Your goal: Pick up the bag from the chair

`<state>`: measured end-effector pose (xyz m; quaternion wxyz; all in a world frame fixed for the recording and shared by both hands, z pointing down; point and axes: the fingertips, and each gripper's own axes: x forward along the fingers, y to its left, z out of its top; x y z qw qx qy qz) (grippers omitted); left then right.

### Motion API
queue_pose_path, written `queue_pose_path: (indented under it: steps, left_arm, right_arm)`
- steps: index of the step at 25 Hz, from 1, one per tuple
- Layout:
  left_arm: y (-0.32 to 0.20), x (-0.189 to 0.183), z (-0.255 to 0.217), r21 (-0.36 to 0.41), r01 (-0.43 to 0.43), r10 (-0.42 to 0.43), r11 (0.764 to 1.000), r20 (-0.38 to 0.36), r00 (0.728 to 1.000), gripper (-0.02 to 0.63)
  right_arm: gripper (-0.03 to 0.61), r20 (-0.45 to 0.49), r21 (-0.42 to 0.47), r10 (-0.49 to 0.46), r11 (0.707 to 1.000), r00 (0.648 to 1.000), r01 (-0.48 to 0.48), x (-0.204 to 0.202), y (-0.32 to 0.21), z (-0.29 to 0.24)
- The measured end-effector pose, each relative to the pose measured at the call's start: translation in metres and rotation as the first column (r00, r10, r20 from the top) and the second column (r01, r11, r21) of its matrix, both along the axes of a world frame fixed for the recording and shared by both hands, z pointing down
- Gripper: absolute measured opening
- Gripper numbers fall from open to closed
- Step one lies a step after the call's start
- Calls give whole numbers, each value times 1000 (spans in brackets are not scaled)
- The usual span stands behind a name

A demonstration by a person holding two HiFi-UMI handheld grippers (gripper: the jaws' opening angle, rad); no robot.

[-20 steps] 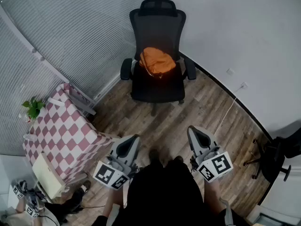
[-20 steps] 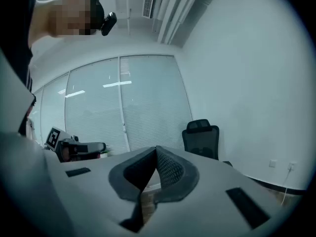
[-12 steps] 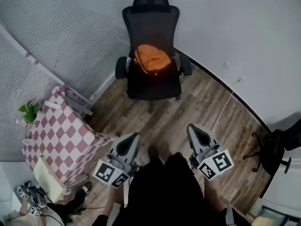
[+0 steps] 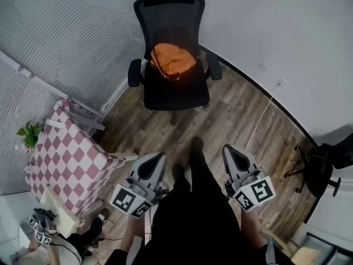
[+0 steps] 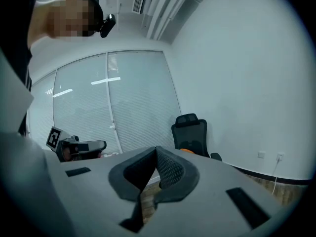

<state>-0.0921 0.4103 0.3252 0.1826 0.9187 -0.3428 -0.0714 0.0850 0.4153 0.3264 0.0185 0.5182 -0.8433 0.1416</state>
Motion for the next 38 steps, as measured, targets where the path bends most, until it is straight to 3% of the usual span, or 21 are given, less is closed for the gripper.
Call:
queue_pose_path:
  steps: [11, 24, 30, 38]
  left_arm:
    - [-81, 19, -10, 3, 53, -53, 999, 88, 995, 34]
    - [-210, 89, -30, 36, 110, -114, 993, 122, 986, 34]
    - [-240, 101, -24, 28, 184, -186, 983, 143, 972, 34]
    - [-265, 88, -5, -31, 246, -237, 969, 180, 955, 34]
  right_arm:
    - [18, 73, 12, -76, 997, 994, 76, 13, -105, 3]
    - [18, 126, 47, -143, 989, 982, 138, 74, -249, -7]
    - [18, 147, 32, -199, 980, 969, 196, 84, -288, 2]
    - [18, 171, -5, -225, 973, 959, 229, 80, -311, 15]
